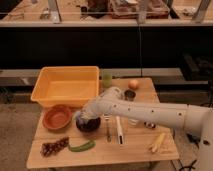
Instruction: Wipe purple bowl with towel
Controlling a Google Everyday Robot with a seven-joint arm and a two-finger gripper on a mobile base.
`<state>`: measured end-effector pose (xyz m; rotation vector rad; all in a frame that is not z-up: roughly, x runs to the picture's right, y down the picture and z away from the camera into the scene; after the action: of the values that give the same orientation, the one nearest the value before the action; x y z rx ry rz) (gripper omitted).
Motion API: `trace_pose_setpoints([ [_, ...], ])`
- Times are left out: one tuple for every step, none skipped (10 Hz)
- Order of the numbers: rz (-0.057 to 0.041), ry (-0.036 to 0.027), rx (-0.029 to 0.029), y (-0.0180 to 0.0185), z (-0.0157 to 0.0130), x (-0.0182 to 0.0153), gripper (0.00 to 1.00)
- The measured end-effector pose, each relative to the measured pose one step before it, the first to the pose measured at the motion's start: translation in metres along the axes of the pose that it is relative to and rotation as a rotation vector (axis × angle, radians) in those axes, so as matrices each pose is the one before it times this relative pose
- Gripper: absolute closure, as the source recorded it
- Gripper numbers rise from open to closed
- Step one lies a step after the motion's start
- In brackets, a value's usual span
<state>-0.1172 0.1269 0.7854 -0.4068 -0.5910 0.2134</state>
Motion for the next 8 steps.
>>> trace_pose_setpoints([
  [-0.00121,-0.00558,-0.00625,0.00421,-0.0034,-0.00005,1.0],
  [-0.00389,-0.00819,-0.01301,0.01044,-0.00774,0.00116,1.0],
  [-0.00197,-0.00514,-0.01444,0.01225,-0.00962,0.00396,1.0],
  [-0.00616,-0.00033,-0.01189,0.00891,-0.00479,0.00331,1.0],
  [-0.0057,0.00409,-0.00835,0.00744,-0.00246,0.00413,1.0],
  [-0.00687,0.00906,-0.01113,0.00929,-0.0031,0.00977,1.0],
  [0.0011,0.00971,-0.00165,0.00491,-0.00359,0.00808,1.0],
  [0.00411,0.00817,0.00439,-0.00025,-0.00366,0.00548,1.0],
])
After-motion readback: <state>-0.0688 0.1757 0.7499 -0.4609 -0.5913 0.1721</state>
